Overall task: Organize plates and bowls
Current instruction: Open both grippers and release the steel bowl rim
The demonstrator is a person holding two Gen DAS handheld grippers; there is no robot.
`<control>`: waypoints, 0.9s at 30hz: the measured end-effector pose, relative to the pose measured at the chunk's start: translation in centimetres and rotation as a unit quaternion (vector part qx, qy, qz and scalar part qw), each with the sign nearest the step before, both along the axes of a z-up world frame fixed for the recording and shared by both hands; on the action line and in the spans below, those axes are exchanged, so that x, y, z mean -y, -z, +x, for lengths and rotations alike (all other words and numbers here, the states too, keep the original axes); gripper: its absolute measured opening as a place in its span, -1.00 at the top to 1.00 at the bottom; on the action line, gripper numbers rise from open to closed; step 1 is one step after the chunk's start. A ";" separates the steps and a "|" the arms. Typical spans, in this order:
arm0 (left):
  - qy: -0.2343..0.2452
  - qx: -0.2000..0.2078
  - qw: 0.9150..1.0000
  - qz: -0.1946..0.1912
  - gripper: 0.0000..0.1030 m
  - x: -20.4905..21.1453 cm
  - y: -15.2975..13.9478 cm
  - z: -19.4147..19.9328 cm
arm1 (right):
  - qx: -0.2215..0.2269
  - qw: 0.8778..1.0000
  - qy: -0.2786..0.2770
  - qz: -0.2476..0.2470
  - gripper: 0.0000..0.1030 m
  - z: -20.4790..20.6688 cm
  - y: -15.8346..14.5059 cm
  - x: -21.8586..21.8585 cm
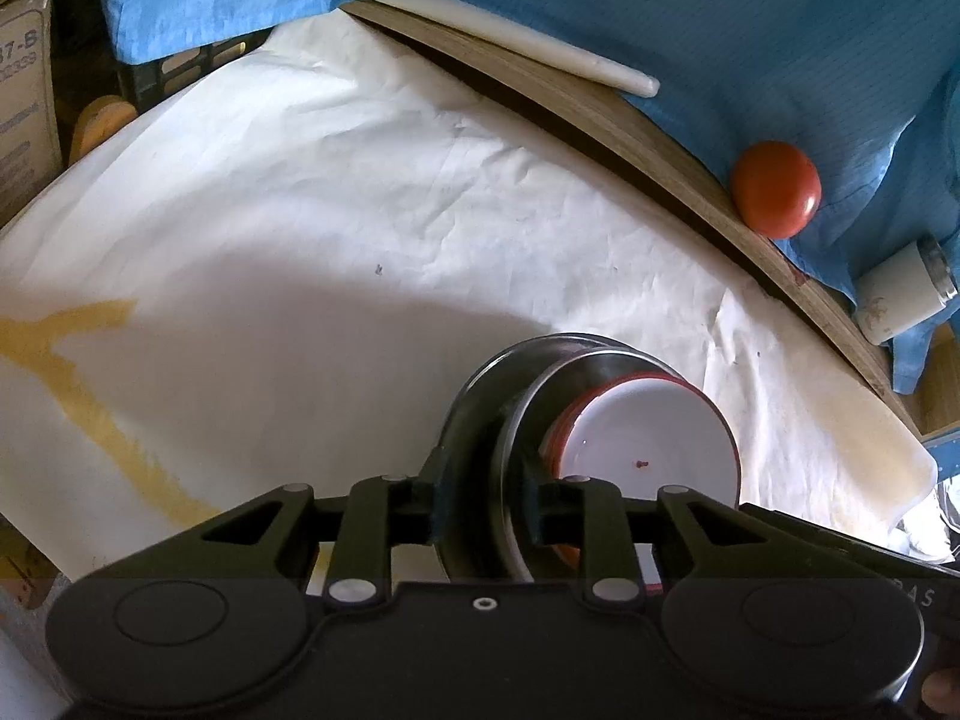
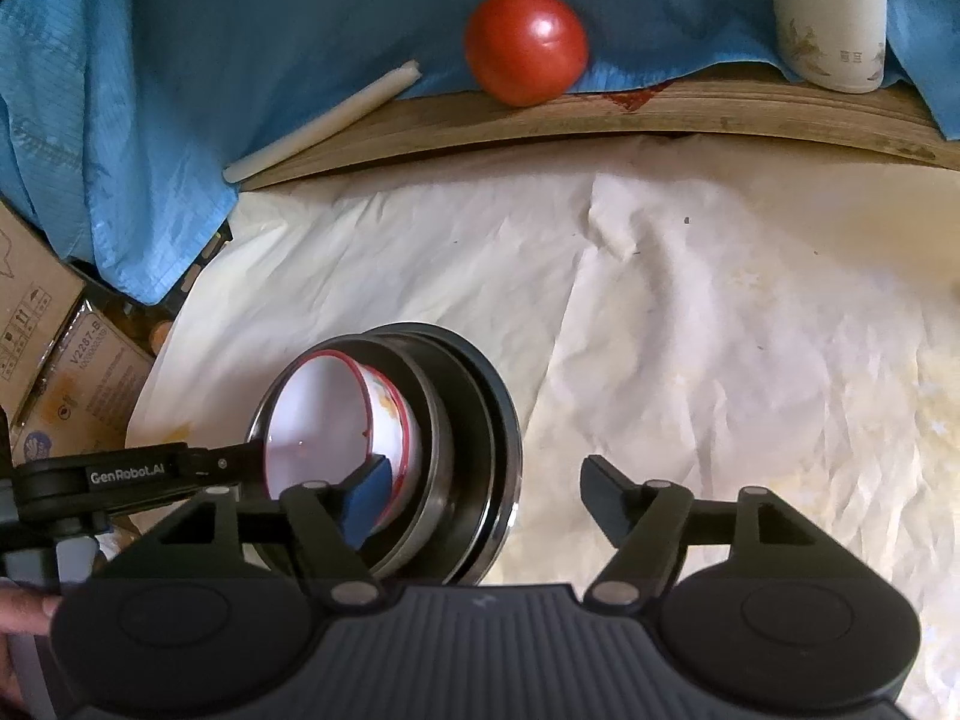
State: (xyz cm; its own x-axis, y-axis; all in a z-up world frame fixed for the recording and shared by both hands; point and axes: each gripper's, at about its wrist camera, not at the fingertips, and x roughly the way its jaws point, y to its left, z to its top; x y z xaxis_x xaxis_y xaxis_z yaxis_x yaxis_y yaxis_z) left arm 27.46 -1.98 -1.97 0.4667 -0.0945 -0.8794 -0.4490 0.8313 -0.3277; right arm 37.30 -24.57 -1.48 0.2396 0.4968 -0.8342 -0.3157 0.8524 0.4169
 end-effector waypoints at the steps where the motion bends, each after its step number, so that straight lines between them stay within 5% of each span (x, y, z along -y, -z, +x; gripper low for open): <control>1: -0.001 0.001 1.000 0.000 0.44 0.0 0.0 -0.1 | 0.000 1.000 -0.001 0.000 -0.49 0.0 0.0 0.0; 4: -0.004 0.005 1.000 0.001 0.38 0.2 -0.2 -0.4 | 0.004 1.000 -0.001 0.000 -0.50 -0.1 -0.1 0.2; 7: -0.019 -0.005 0.999 0.047 -0.53 0.4 -0.7 -0.7 | 0.009 1.000 0.000 -0.001 -0.53 -0.2 -0.1 0.3; 27: -0.009 0.029 0.999 0.045 -0.84 0.7 -1.6 -1.3 | 0.020 1.000 -0.013 0.009 -0.64 -0.2 -0.5 0.3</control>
State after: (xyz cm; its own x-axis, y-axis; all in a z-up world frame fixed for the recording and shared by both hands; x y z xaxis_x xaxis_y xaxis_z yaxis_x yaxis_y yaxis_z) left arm 26.13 -2.69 -0.36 0.5182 -0.0080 -0.8552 -0.4467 0.8502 -0.2787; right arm 37.10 -24.86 -0.96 0.2586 0.5184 -0.8151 -0.3545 0.8359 0.4191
